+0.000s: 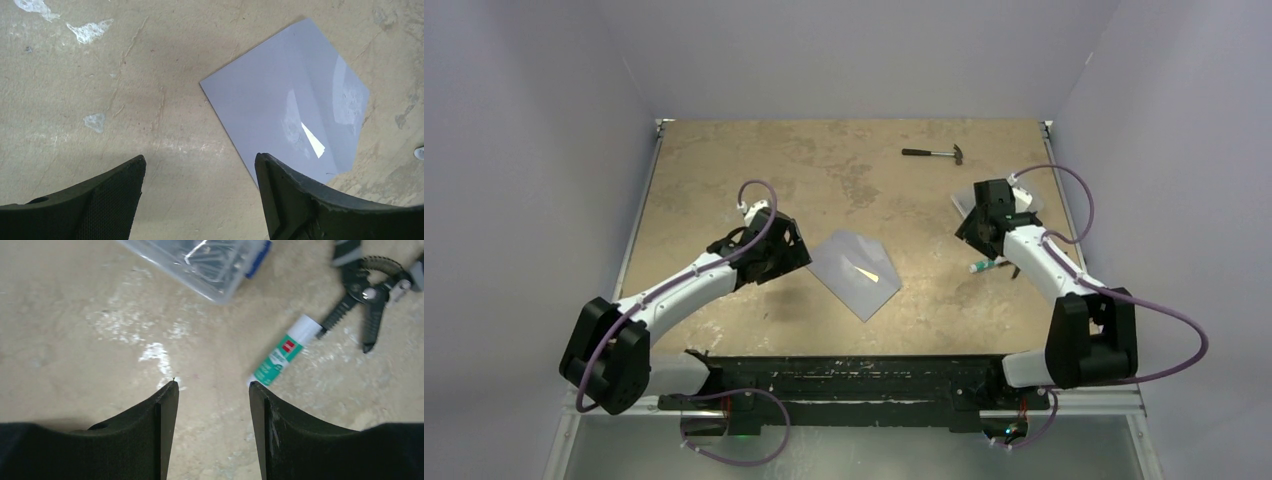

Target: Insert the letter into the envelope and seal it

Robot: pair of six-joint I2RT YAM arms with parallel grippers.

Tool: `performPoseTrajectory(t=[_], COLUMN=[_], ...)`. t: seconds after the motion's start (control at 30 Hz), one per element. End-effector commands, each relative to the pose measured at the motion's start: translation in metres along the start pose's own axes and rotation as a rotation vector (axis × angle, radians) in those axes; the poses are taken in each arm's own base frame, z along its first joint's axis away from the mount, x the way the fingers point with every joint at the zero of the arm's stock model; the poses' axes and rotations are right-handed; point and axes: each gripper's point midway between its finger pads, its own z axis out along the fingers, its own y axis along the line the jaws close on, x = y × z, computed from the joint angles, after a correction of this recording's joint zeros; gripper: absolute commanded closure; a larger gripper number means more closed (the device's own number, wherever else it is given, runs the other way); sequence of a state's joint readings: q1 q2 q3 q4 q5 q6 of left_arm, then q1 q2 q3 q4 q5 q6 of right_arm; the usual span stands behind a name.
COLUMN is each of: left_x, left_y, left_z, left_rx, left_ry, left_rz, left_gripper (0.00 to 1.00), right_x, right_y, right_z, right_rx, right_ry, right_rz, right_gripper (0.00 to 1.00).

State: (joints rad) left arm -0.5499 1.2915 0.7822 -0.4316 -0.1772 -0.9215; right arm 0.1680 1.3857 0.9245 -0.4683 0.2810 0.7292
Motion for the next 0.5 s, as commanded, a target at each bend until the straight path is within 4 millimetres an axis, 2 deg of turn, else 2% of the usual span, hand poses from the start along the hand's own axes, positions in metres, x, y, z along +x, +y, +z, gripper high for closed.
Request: performPoseTrajectory(t=[0.0, 0.2, 0.47], left_x=[-0.022, 0.001, 0.026], left_y=[-0.011, -0.001, 0.009], left_z=[0.001, 0.029, 0.052], left_rx=[0.024, -0.037, -0.138], left_ry=[-0.080, 0.012, 0.151], left_rz=[0.017, 0.011, 0.013], left_gripper=[0.20, 0.25, 0.26], right_x=[0.004, 0.009, 0.018], right_y=[-0.040, -0.061, -0.067], right_z=[0.005, 0.028, 0.039], right_rx=[0.173, 0.266, 0.278], right_ry=[-0.008, 0.015, 0.052], right_rz=[0.067, 0.112, 0.125], right_gripper=[0.43, 0.43, 0.43])
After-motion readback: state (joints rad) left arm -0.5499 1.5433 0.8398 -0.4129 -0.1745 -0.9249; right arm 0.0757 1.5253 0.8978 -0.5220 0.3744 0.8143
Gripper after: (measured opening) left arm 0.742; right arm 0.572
